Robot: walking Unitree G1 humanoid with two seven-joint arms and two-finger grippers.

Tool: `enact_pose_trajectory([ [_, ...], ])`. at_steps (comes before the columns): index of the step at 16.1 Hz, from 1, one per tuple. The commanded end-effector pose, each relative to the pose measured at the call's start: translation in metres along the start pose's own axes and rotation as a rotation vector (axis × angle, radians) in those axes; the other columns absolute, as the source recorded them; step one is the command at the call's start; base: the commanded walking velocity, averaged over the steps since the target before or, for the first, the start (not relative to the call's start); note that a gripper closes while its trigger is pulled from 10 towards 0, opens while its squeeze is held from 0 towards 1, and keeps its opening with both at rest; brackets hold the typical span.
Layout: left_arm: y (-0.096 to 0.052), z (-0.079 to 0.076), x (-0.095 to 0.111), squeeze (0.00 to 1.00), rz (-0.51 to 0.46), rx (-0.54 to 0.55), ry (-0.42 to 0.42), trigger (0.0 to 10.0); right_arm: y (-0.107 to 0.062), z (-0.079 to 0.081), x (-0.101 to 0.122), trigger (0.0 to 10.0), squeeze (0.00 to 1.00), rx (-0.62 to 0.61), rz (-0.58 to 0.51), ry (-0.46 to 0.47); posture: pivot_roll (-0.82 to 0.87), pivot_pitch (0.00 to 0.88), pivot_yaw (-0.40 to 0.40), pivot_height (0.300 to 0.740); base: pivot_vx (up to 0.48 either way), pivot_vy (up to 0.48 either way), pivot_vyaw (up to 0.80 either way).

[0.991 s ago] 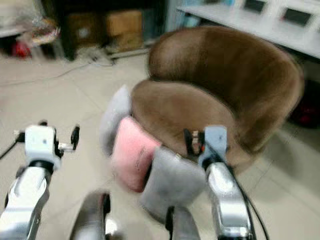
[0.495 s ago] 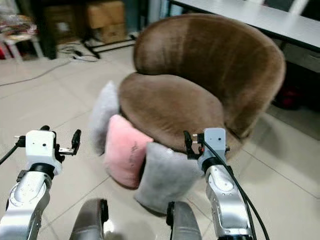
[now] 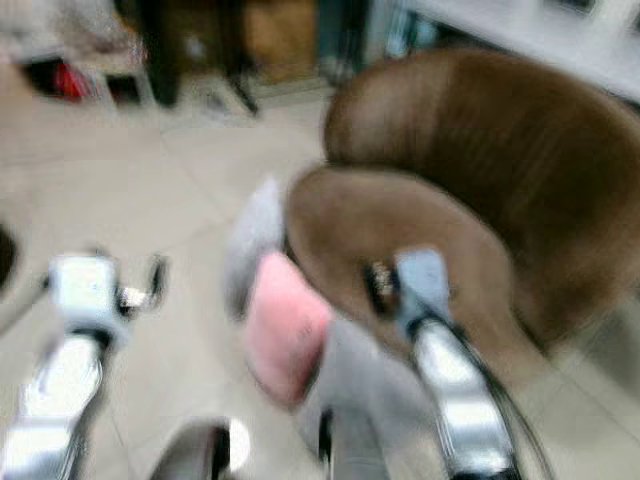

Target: Move the pillow to the sofa from floor

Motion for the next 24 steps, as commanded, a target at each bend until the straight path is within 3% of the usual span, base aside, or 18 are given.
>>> enact_pose_trajectory([
  [1, 0.000, 0.007, 0.002, 0.00, -0.008, 0.021, 0.021, 10.0, 0.001, 0.007, -0.001, 10.0, 0.00, 0.078, 0.021, -0.004, -0.06, 0.000, -0.063, 0.605, 0.000, 0.000, 0.00],
  [3, 0.000, 0.007, 0.002, 0.00, -0.006, 0.017, 0.023, 10.0, 0.000, 0.001, -0.006, 10.0, 0.00, 0.080, 0.033, -0.058, -0.06, 0.000, -0.064, 0.605, 0.000, 0.000, 0.00],
  [4, 0.000, 0.005, 0.001, 0.00, -0.005, 0.015, 0.024, 10.0, 0.000, -0.008, -0.005, 10.0, 1.00, 0.039, 0.017, -0.050, -0.07, 0.000, -0.067, 0.605, 0.000, 0.000, 0.00],
  [5, 0.000, 0.004, 0.000, 0.00, -0.003, 0.015, 0.024, 10.0, -0.001, -0.014, -0.005, 10.0, 1.00, 0.016, 0.015, -0.044, -0.07, 0.000, -0.067, 0.605, 0.000, 0.000, 0.00],
  [8, 0.000, 0.002, -0.001, 0.00, 0.001, 0.006, 0.031, 10.0, 0.000, -0.006, -0.001, 10.0, 1.00, 0.073, 0.020, 0.107, -0.07, 0.000, -0.067, 0.605, 0.000, 0.000, 0.00],
  [9, 0.000, 0.002, -0.001, 0.00, 0.001, 0.005, 0.032, 10.0, 0.000, -0.005, 0.000, 10.0, 1.00, 0.075, 0.010, 0.115, -0.07, 0.000, -0.067, 0.605, 0.000, 0.000, 0.00],
  [12, 0.001, 0.002, -0.002, 0.00, 0.005, 0.000, 0.036, 10.0, 0.003, -0.004, -0.007, 10.0, 1.00, 0.068, 0.058, -0.014, -0.07, 0.000, -0.062, 0.601, 0.000, 0.000, 0.00],
  [16, 0.003, -0.001, -0.003, 0.00, 0.010, -0.044, 0.070, 10.0, 0.015, -0.001, -0.007, 10.0, 1.00, 0.106, 0.085, -0.018, -0.08, 0.000, -0.054, 0.561, 0.000, 0.000, 0.00],
  [18, 0.001, 0.001, -0.005, 0.00, 0.020, -0.070, 0.084, 10.0, 0.021, -0.002, -0.007, 10.0, 1.00, 0.111, 0.091, -0.108, -0.08, 0.000, -0.052, 0.541, 0.000, 0.000, 0.00],
  [19, 0.000, 0.001, -0.006, 0.00, 0.024, -0.085, 0.092, 10.0, 0.022, 0.004, -0.005, 10.0, 1.00, 0.165, 0.062, -0.087, -0.08, 0.000, -0.059, 0.536, 0.000, 0.000, 0.00],
  [22, -0.003, -0.005, -0.007, 0.00, 0.038, -0.166, 0.107, 10.0, 0.028, 0.003, -0.007, 10.0, 1.00, 0.174, 0.093, -0.078, -0.07, 0.023, -0.067, 0.536, 0.000, 0.000, 0.00],
  [24, -0.009, -0.011, -0.011, 0.00, 0.054, -0.240, 0.097, 10.0, 0.038, 0.005, -0.011, 10.0, 1.00, 0.192, 0.127, -0.148, -0.08, 0.061, -0.063, 0.536, 0.000, 0.000, 0.00],
])
Point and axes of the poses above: a point about 5 cm out from each wrist's last joint towards the gripper, its own y axis pointing out of the wrist towards the gripper, its own x axis along the axis of the wrist's last joint, z = x × y, the point moved 3 cm from there along y, pointing out of the wrist towards the gripper
